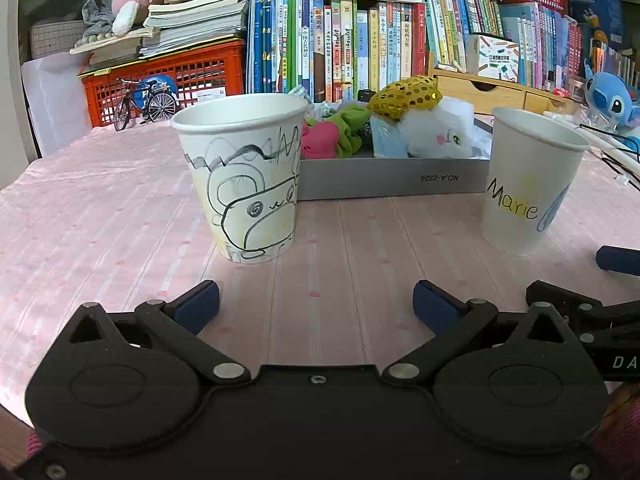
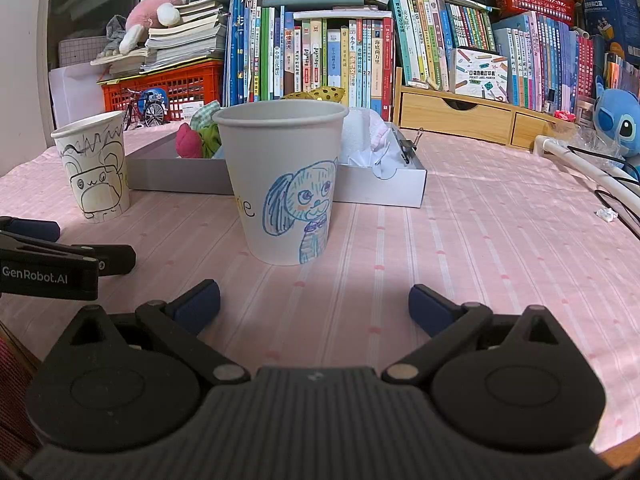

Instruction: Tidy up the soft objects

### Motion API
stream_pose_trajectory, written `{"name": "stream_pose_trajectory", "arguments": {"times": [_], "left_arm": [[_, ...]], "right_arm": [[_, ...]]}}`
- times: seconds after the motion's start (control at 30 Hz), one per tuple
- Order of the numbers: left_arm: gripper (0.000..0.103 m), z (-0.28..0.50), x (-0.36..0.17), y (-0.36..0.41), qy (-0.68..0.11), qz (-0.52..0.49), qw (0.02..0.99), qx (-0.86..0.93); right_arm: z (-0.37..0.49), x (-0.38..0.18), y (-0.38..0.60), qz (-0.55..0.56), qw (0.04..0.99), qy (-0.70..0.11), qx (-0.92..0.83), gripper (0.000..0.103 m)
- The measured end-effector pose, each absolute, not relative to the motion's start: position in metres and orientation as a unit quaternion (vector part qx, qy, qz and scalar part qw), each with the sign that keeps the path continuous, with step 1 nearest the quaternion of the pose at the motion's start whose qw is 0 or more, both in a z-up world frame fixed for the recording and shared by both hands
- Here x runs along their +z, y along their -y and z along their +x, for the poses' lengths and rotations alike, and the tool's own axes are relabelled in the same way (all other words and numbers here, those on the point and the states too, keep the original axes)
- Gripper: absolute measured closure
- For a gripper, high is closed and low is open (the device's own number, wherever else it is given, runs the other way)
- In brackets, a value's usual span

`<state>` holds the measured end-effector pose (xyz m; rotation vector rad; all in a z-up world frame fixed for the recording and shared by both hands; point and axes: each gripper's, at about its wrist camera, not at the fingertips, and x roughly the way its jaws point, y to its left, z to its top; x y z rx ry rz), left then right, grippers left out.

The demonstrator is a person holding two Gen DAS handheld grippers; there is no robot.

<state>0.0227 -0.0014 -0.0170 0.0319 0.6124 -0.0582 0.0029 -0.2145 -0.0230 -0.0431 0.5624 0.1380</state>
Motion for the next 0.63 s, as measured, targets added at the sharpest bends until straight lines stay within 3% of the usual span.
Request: {"name": "stream_pose_trajectory", "arguments": {"times": [0.63], "left_arm": [[0.000, 0.0233, -0.0194, -0.0034, -0.291, 0.019, 0.956, -0.039]], "right_arm": [[0.0031, -0.0228, 0.2144, -0.021, 0.958, -0.278, 0.068, 0.000]]}}
